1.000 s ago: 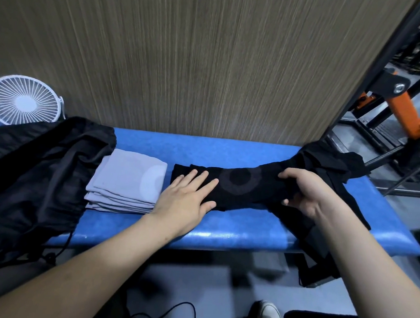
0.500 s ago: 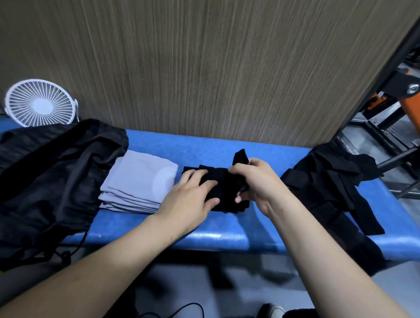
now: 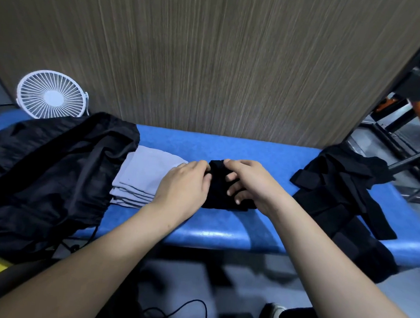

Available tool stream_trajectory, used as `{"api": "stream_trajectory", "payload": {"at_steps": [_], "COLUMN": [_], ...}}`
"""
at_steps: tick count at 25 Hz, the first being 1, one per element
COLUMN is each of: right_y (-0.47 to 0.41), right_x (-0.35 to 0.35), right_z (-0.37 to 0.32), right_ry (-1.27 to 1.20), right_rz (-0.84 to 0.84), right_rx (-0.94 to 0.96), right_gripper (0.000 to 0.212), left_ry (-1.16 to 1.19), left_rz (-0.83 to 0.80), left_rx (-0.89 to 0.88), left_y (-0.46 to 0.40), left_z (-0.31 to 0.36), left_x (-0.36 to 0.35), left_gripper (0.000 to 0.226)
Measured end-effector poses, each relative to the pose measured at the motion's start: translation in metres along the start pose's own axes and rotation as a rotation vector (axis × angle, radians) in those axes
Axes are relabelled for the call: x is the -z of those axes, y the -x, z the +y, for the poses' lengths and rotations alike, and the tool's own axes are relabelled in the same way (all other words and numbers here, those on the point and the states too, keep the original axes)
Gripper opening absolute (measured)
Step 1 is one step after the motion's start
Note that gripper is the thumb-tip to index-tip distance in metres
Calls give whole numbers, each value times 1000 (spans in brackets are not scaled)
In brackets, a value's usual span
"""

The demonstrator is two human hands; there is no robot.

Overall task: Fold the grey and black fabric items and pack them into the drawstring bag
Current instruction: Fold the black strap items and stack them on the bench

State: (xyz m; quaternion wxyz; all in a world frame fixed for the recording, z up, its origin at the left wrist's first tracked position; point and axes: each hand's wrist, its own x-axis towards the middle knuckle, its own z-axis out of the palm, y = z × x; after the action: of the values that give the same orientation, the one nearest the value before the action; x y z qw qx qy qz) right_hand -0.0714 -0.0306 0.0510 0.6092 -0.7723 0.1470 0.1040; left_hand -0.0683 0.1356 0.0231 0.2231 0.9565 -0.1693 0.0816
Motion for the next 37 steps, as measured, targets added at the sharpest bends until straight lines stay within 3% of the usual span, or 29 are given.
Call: {"api": "stream_trajectory", "payload": {"at_steps": [3,6,9,13,18,21,24,29,34,37], "right_y": [1,-6,-9,-8,-15,-14,-5,2,-1,-4], "right_x": [23,52,58,51,49,49,48,51,56,53], "right_z": [0,13,32,36,41,38,33,29,32,33], "right_ry": [-7,231,379,500,379,292,101,-183,-295,-316], "right_rz": [124,350,232,135,112,121,64,-19,-24,6], "right_rx": [96,140,130,267,304,311,324,352,340,308], "right_gripper": [22,10,20,36,39,39,41,44,46,44], "left_ry": [-63,-45,35,93,386,359,286,428,704,798], "left_rz": [-27,-22,-34,-102,-124,-106,-149,-282,-215,-159], "left_rx": [5,65,88,73,104,139,153,194,164,184], "left_y": [-6,-17,-24,-27,-33,-31,-29,-38,-40,-37], "left_z": [1,0,3,14,15,15,16,15,17,16], "left_x": [-4,-6,-5,-8,-14,-15,-13,-10,-8,0], "left_gripper": [32,38,39,39,27,26,49,78,49,53]}}
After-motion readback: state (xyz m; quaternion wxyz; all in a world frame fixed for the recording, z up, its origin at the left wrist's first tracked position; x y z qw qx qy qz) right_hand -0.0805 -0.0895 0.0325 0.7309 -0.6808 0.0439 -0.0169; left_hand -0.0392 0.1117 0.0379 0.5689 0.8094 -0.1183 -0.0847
